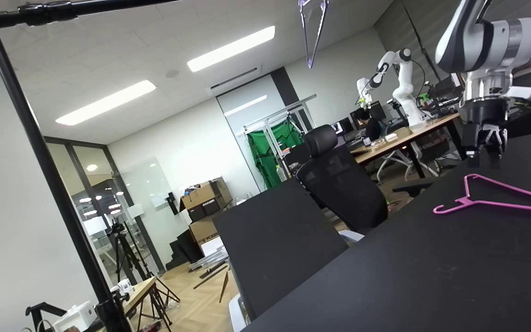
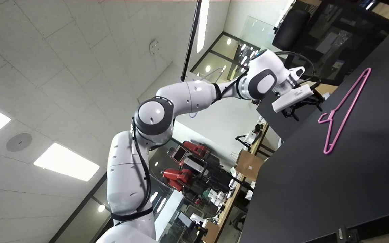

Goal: Hang the coat hangers on the rod

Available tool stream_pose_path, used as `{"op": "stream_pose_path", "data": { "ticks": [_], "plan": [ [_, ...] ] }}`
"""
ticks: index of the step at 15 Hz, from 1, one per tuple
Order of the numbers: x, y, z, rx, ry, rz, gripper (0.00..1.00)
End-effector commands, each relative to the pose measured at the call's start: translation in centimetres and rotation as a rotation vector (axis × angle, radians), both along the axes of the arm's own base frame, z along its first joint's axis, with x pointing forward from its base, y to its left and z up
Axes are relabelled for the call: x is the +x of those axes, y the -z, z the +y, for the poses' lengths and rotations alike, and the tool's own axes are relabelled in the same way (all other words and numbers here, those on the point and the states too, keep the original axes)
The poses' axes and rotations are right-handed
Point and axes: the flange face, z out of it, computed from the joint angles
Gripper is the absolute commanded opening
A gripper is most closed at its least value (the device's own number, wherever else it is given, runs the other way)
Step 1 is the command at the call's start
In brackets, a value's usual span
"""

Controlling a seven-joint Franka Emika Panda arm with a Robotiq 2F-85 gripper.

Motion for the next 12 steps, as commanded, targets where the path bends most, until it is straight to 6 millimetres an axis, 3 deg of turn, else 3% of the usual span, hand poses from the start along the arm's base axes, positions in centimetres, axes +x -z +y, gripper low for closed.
{"op": "stream_pose_path", "data": {
  "ticks": [1,8,10,12],
  "plan": [
    [-0.8,1.1,1.8,-0.169,0.086,-0.004,1.00],
    [-2.7,4.7,5.4,-0.364,0.158,0.053,1.00],
    [-3.1,5.3,6.2,-0.397,0.151,0.075,0.73],
    [-3.3,5.7,6.7,-0.419,0.149,0.090,0.60]
  ]
}}
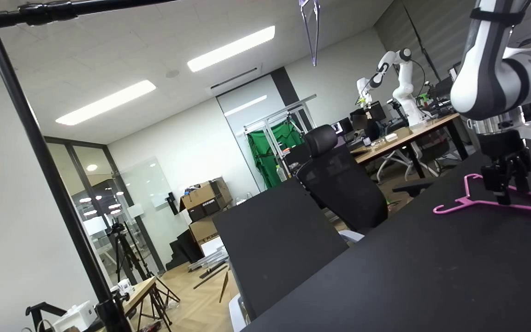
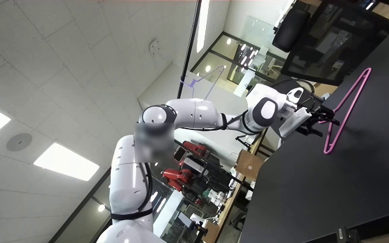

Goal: Hang the coat hangers on the rod

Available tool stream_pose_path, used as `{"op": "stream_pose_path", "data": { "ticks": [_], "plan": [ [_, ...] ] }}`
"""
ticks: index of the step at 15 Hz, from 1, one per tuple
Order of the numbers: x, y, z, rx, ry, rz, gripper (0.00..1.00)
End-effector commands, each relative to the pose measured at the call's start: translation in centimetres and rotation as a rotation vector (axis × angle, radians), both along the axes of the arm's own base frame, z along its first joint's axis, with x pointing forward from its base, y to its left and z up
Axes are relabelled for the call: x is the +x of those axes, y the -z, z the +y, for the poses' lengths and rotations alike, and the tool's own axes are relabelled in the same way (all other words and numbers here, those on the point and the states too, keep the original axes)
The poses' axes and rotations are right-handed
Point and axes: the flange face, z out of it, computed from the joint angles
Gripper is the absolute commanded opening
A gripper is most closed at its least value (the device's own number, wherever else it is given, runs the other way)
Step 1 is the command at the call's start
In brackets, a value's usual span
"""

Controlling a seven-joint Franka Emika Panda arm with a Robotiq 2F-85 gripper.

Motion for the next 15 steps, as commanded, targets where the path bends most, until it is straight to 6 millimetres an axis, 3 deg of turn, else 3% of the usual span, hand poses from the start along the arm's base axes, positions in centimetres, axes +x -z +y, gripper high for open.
{"op": "stream_pose_path", "data": {
  "ticks": [1,8,13,15],
  "plan": [
    [-0.7,-0.2,0.9,-0.050,0.028,0.026,0.51],
    [-0.7,-0.3,0.9,-0.082,0.016,0.041,0.03],
    [-0.8,-0.8,0.3,-0.047,-0.008,0.066,0.02],
    [-0.7,-2.3,0.1,0.063,-0.063,0.042,0.02]
  ]
}}
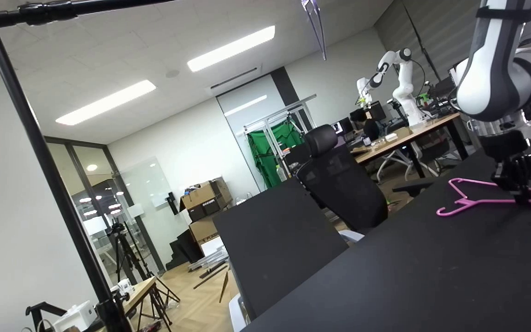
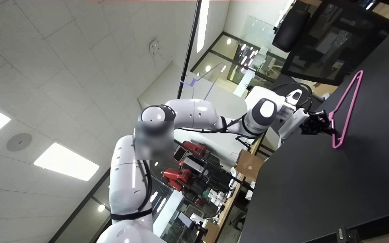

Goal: Hang the coat hangers on the rod

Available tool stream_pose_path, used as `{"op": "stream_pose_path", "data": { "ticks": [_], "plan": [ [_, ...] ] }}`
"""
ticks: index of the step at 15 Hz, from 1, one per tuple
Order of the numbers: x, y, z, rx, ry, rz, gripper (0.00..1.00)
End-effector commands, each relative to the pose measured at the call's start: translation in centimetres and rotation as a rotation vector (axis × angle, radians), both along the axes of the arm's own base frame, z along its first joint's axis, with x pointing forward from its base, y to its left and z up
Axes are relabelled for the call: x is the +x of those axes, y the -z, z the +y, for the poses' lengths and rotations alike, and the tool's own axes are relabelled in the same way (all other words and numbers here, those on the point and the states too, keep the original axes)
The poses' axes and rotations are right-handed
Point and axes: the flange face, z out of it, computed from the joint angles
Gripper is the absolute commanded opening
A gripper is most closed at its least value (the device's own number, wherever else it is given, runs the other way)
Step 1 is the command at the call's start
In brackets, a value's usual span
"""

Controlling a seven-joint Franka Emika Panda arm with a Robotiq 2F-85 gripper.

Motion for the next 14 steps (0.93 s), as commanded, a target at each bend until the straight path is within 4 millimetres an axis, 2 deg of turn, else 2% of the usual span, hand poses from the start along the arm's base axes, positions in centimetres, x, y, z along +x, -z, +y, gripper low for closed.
{"op": "stream_pose_path", "data": {
  "ticks": [1,4,7,14],
  "plan": [
    [-0.2,-3.3,-0.6,0.164,-0.065,-0.028,0.02],
    [-0.2,-6.2,-2.4,0.320,-0.103,-0.097,0.02],
    [-0.4,-9.1,-5.3,0.503,-0.122,-0.149,0.02],
    [-1.4,-15.0,-11.3,0.917,-0.158,-0.162,0.02]
  ]
}}
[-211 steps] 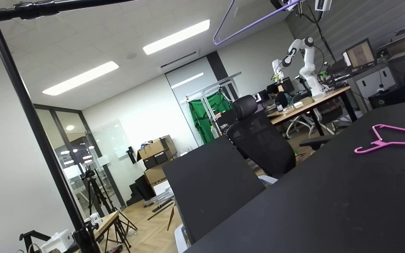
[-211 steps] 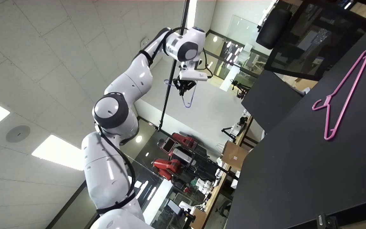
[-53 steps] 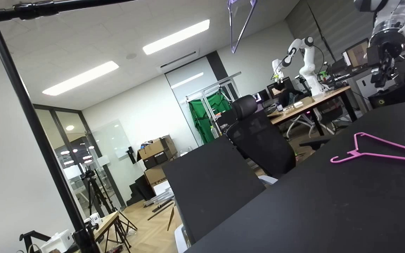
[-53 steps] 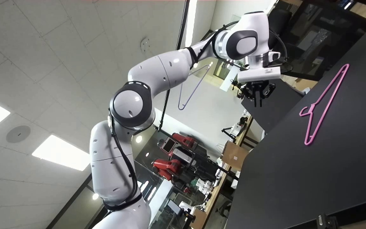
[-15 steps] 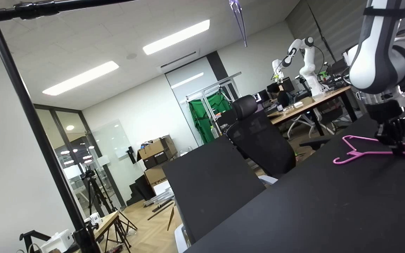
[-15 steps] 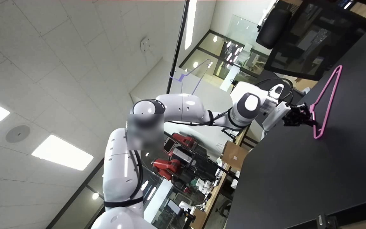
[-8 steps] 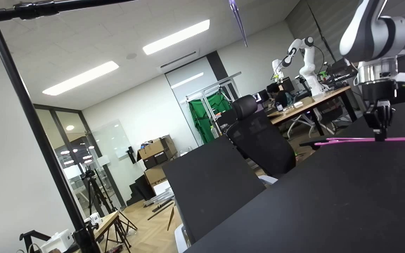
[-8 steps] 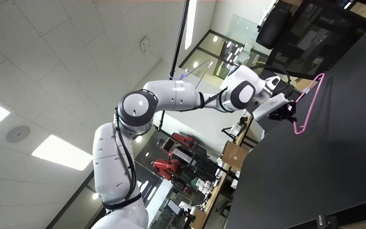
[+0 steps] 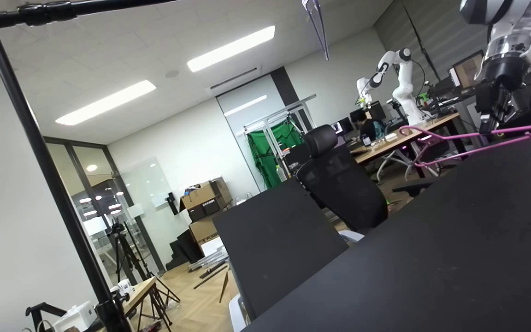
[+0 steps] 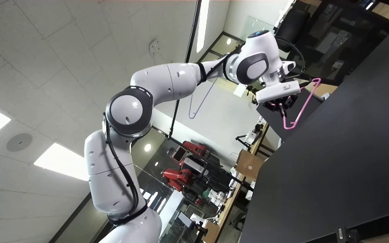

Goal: Hang the coat hangers on the rod

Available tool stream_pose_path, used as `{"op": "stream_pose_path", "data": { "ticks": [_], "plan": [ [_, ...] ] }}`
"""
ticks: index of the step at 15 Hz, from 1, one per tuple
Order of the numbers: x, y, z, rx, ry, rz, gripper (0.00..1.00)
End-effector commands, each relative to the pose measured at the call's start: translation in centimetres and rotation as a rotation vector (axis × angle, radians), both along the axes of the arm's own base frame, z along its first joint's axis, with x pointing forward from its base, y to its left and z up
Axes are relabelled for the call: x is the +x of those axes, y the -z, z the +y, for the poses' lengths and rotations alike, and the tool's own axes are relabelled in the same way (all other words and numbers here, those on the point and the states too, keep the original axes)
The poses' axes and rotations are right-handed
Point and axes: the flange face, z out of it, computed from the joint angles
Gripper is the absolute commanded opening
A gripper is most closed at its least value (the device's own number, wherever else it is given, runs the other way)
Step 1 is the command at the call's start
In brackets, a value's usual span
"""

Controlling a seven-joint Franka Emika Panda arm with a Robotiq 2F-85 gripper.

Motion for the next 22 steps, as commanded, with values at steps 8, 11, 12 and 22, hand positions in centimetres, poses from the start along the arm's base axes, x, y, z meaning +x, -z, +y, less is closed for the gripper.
{"op": "stream_pose_path", "data": {
  "ticks": [8,11,12,22],
  "plan": [
    [1.7,-8.8,-5.1,0.401,-0.010,-0.100,0.02],
    [2.3,-11.4,-4.9,0.445,-0.076,-0.117,0.02],
    [2.2,-12.4,-4.8,0.456,-0.102,-0.122,0.02],
    [-1.1,-20.1,-7.0,0.423,-0.206,-0.206,0.02]
  ]
}}
